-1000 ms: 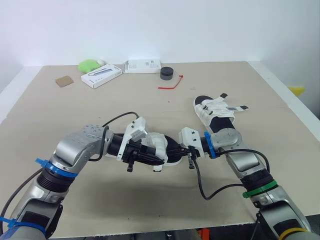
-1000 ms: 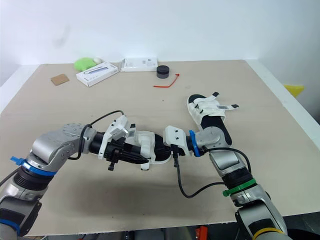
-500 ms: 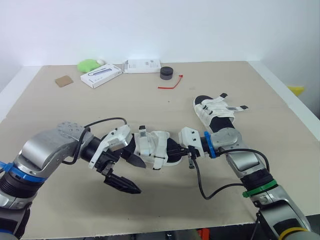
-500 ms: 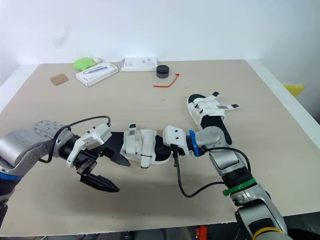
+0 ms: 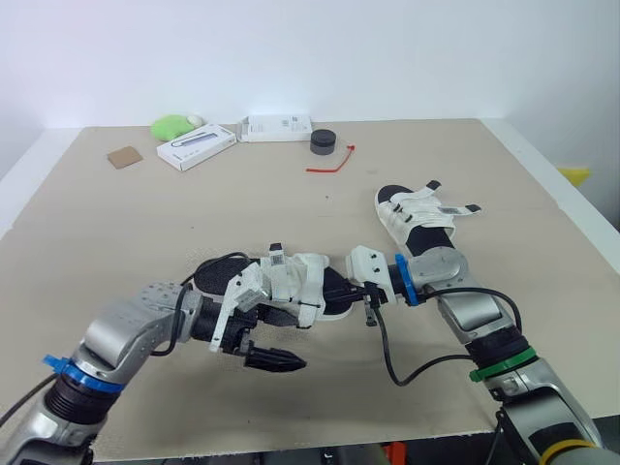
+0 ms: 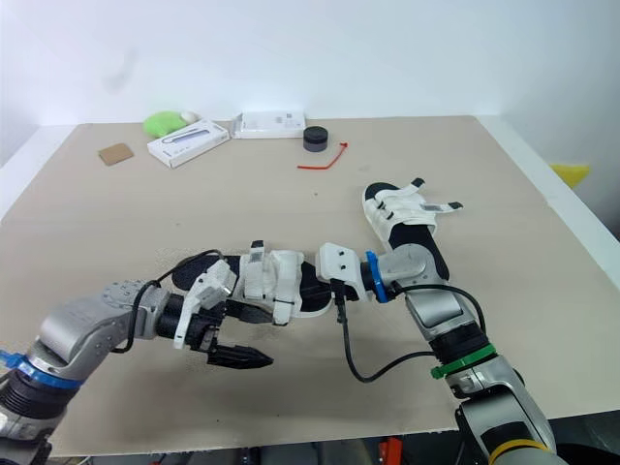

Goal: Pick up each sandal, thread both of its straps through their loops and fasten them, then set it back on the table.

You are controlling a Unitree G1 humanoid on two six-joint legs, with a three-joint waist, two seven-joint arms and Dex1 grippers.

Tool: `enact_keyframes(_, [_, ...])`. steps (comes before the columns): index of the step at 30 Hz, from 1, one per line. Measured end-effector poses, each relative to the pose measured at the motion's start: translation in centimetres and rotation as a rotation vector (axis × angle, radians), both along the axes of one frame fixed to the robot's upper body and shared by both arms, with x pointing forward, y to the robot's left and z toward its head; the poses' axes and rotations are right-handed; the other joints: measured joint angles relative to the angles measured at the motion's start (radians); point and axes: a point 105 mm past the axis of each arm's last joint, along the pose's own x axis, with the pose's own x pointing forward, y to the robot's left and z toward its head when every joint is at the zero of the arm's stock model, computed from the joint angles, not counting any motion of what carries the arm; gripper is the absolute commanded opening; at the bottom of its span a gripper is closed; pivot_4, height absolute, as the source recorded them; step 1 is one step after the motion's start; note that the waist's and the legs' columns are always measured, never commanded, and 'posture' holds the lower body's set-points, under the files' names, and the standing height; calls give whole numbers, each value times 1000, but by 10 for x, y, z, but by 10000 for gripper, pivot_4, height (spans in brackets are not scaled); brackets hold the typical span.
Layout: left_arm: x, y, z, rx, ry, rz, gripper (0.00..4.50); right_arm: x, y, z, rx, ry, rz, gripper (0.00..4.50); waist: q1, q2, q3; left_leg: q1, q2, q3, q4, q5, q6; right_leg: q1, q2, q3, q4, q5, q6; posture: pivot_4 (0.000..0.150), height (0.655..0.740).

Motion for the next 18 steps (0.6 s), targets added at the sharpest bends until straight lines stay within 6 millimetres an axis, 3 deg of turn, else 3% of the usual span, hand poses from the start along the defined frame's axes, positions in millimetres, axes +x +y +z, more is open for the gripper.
enact_keyframes(9, [5,2,0,-20,-14,70,44550,0,-1,0,-2,-1,-2,0,0,0,0,0,0,0,0,0,0,0,-1,0,0,0,1,1500,7400])
enact_keyframes(18, [3,5,12,-59,-43,75,44550,0,-1,0,-2,-3,1,0,0,0,0,0,0,0,0,0,0,0,-2,0,0,0,1,1500,7400])
